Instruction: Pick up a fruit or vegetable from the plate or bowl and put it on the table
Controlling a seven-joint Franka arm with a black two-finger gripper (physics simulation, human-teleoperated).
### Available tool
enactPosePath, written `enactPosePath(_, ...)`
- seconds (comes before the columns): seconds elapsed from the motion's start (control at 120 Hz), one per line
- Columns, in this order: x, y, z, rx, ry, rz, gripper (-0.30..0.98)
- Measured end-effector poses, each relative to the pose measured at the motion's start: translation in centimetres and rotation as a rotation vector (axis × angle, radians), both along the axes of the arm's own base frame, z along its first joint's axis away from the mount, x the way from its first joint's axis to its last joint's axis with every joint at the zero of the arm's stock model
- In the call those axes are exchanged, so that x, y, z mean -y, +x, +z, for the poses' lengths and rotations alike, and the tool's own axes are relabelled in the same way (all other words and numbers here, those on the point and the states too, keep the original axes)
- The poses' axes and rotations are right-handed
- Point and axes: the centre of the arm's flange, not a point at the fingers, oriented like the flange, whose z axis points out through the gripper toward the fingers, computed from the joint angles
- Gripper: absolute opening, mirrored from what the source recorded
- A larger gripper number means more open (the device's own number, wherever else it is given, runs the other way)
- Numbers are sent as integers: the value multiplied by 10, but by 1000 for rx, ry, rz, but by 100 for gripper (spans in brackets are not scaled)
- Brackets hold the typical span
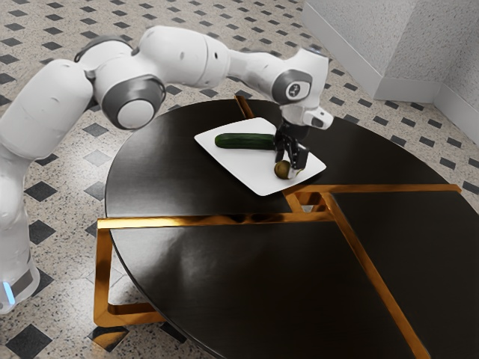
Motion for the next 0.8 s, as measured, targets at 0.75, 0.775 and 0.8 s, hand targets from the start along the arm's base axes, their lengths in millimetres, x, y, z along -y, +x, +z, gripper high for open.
enactPosePath(0.75,95,8,72,120,2,-128,31)
enactPosePath(0.775,108,9,73,124,2,-147,31)
enactPosePath(0.8,121,10,74,126,1,-165,31)
